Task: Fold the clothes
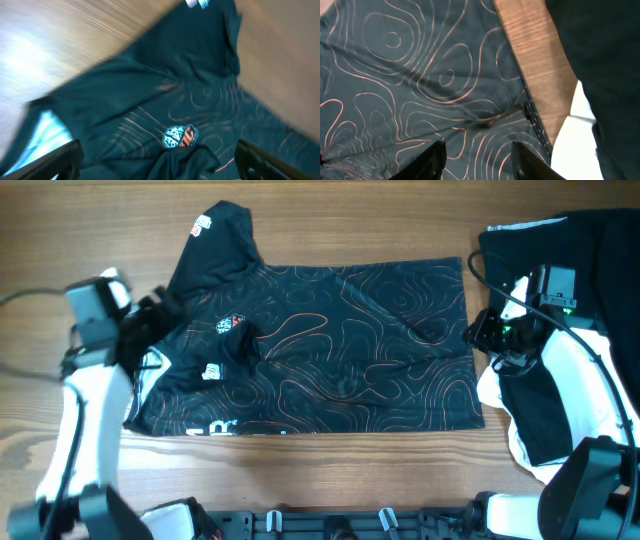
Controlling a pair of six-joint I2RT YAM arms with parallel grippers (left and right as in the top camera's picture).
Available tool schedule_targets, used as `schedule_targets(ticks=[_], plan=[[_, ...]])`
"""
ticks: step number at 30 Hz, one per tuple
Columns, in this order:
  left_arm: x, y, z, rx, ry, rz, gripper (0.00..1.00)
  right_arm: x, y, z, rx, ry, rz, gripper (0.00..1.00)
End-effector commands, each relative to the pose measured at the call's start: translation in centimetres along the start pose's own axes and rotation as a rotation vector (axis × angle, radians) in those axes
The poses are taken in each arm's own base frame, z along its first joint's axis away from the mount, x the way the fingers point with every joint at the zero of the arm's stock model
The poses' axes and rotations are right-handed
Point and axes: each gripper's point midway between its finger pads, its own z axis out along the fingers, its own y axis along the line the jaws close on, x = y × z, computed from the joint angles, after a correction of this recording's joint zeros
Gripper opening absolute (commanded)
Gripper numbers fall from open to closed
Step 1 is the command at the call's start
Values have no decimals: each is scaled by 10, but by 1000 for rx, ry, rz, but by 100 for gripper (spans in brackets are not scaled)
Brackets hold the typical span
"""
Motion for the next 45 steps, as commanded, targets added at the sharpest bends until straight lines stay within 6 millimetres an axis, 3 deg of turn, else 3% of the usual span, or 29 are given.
schedule_targets(ticks=[1, 7, 10, 14, 16, 19, 23, 26, 30, 32, 34, 35, 40, 45], plan=[[-17, -23, 44, -66, 19, 216, 100, -1, 22, -2, -43, -13, -85, 48], [-74, -46, 138, -86, 107, 307, 100, 9, 41, 3, -57, 6, -140, 48], [-97, -34, 179, -180, 92, 318, 99, 15, 48, 4, -61, 22, -162, 48], [-80, -25, 230, -165, 108, 321, 99, 22, 59, 7, -71, 33, -197, 48], [-69, -30, 242, -121, 127, 323, 99, 23, 62, 7, -68, 32, -197, 48], [-35, -45, 256, -66, 209, 340, 98, 21, 62, 8, -56, 23, -188, 48], [-5, -52, 256, -82, 292, 367, 92, 18, 59, 8, -38, 8, -187, 48], [10, -45, 250, -123, 351, 363, 83, 15, 59, 9, -34, -4, -189, 48], [27, -35, 242, -158, 432, 356, 50, 10, 60, 14, -35, -15, -191, 48], [32, -31, 238, -169, 459, 353, 24, 9, 60, 16, -36, -16, -192, 48], [35, -29, 236, -175, 475, 351, 15, 9, 60, 17, -36, -17, -196, 48], [37, -28, 235, -180, 485, 350, 4, 8, 60, 17, -37, -20, -196, 48], [46, -24, 225, -200, 537, 345, 4, 4, 61, 22, -48, -49, -207, 50], [29, -35, 193, -197, 529, 342, 4, 1, 54, 45, -19, -28, -253, 49]])
